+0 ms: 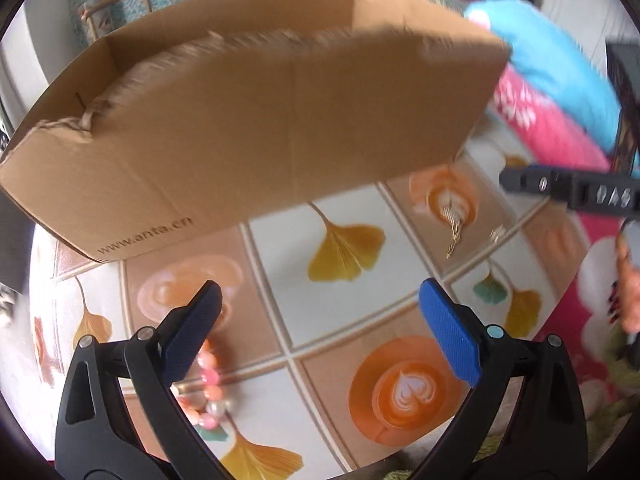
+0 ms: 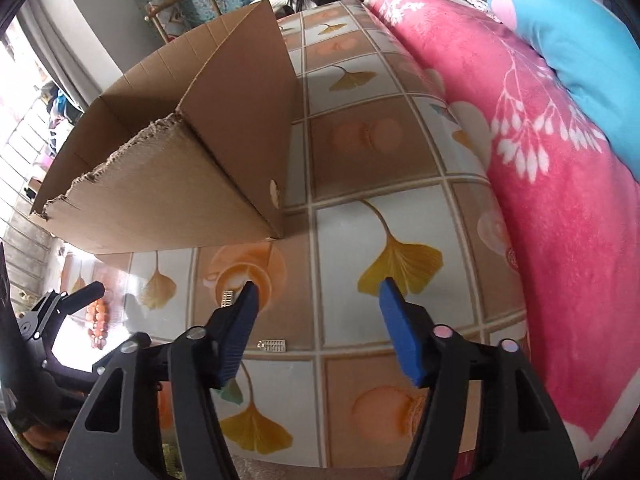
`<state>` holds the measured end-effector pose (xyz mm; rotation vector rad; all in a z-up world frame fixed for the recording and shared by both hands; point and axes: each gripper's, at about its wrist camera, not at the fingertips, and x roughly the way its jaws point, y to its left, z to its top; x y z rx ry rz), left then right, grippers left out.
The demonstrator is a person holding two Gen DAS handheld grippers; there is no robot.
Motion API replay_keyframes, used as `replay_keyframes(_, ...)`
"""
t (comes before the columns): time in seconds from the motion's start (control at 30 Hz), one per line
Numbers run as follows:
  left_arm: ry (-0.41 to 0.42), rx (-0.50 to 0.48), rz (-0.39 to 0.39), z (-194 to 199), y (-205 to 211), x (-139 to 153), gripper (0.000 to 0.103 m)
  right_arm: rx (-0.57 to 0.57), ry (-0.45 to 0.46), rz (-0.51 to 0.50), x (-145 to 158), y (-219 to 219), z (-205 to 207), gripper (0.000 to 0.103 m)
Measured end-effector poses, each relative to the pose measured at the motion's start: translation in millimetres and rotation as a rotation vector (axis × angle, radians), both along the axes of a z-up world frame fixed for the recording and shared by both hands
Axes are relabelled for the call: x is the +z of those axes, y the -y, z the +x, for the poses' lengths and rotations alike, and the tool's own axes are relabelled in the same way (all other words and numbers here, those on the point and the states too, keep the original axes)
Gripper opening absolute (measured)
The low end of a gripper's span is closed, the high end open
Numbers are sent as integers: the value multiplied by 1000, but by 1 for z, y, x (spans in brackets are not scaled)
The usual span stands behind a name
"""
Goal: Organize jewelry
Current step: 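Move the open right tool down to the small silver spring charm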
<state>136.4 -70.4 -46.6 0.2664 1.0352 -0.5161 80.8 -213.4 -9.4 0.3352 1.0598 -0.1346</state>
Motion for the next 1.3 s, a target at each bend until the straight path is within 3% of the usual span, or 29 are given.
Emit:
replay_keyframes(0.13,-12,4,43,-4,5,-10,95,-2,4,-67,2,-2,5,80)
replay_keyframes(0.57,29,20,10,-5,-4,-9,95,-14,-55,-154,-18,0,37,96)
replay_keyframes(0.73,31,20,10,-5,-4,-8,95,3,-76,-211,-24,-7,42,97)
replay_keyframes(1.1,36,6,8,-7,-10,-6,95,1,-54,-207,-24,-6,40,97)
replay_keyframes(1.3,47,13,1,-10,-12,-5,95,46,46,-132,-4,6,24,97)
